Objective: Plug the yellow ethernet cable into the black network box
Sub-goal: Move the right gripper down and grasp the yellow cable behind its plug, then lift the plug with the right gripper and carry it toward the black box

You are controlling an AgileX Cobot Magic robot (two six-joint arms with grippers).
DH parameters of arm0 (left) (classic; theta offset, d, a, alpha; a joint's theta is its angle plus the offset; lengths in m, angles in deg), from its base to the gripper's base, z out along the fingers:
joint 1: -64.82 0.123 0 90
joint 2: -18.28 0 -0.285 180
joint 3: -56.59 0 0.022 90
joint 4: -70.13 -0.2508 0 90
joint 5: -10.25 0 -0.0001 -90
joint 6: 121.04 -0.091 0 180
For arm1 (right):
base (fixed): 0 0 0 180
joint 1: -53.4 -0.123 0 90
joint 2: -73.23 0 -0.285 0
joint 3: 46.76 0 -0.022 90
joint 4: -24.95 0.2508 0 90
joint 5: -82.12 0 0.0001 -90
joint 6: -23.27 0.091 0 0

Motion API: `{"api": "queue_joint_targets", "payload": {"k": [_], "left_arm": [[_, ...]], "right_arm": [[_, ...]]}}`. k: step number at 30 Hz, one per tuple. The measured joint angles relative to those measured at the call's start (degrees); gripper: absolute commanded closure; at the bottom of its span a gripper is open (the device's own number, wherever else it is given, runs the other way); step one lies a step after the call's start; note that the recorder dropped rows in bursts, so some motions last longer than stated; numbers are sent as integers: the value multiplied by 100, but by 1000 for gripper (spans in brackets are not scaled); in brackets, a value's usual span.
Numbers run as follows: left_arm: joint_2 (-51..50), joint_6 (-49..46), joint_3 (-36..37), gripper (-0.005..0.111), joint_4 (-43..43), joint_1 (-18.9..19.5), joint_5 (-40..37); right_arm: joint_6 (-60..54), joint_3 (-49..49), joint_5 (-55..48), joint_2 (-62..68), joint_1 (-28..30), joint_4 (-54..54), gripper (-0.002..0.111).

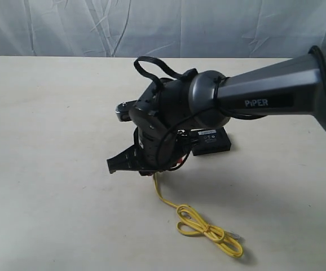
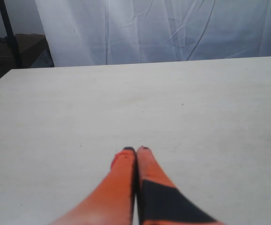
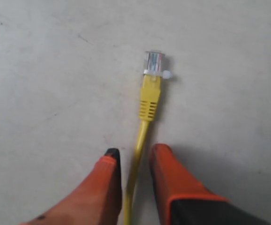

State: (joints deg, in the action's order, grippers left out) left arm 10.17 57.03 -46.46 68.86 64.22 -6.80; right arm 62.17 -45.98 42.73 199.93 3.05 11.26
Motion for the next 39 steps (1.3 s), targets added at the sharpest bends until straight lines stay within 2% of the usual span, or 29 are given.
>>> {"api": "queue_joint_targets", "payload": {"k": [15, 17, 20, 29, 34, 39], "left_arm": [[0, 0, 0, 107, 0, 0, 0], [0, 0, 0, 107, 0, 0, 0], [0, 0, 0, 107, 0, 0, 0], [0, 0, 0, 107, 0, 0, 0], [0, 0, 0, 107, 0, 0, 0], [0, 0, 0, 107, 0, 0, 0]], "right_arm": [[4, -8, 14, 103, -12, 21, 83], [4, -8, 2, 152, -12, 21, 91], [31, -12, -25, 187, -12, 21, 109], [-267, -12, -460, -273, -12, -41, 109], [-805, 264, -658, -1026, 278, -41, 109], [-935, 1333, -401, -1880, 881, -80, 109]]}}
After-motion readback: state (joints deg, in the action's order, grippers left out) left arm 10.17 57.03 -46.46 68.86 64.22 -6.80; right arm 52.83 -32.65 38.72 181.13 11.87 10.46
